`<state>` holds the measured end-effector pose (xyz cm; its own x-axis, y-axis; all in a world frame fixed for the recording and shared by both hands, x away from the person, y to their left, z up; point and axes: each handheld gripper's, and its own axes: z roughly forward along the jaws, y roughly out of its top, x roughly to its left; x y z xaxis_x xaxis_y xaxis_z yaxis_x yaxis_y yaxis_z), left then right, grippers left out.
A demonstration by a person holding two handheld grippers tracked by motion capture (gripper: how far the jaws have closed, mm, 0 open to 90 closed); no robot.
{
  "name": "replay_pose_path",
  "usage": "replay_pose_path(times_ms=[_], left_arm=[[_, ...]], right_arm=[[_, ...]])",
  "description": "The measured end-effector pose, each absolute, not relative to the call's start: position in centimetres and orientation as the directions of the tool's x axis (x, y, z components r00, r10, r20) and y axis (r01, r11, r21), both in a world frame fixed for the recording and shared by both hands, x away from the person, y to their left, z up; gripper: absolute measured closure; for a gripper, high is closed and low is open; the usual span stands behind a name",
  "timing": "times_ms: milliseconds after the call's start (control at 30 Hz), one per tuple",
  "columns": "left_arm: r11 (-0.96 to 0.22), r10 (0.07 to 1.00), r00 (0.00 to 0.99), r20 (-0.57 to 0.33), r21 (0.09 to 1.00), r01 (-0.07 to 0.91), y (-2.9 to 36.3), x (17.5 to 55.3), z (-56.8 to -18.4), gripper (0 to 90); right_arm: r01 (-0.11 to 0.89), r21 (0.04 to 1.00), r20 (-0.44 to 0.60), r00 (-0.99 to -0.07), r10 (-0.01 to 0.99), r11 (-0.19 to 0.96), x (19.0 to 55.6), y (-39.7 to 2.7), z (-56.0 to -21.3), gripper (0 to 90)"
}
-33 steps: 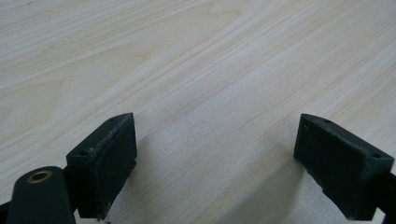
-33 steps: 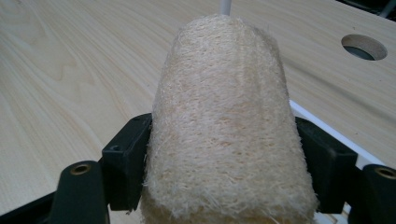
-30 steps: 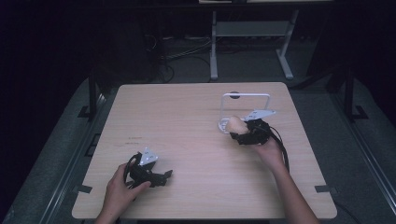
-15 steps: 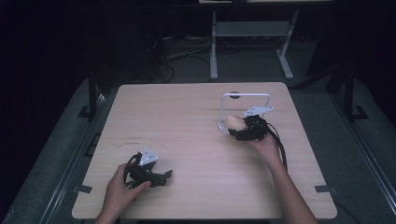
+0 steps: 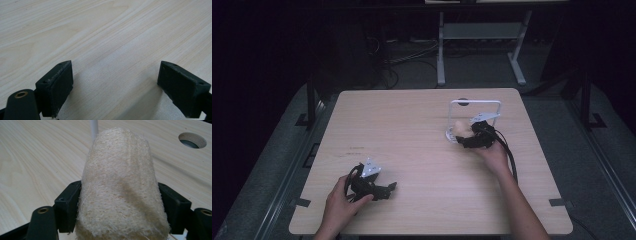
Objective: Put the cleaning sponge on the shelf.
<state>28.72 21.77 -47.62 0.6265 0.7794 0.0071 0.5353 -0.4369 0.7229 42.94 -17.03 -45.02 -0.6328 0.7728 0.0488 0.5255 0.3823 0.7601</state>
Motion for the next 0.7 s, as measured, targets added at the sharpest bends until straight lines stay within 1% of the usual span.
replay_pose_path(times_ms=[700], left_arm=[[-0.436, 0.780, 0.626, 0.006, 0.723, 0.535, 21.8, 28.7, -47.6, 12.6]], right_arm=[[0.534, 0.752, 0.051, -0.632, 0.773, 0.386, 43.7, -17.0, -46.1, 26.9]])
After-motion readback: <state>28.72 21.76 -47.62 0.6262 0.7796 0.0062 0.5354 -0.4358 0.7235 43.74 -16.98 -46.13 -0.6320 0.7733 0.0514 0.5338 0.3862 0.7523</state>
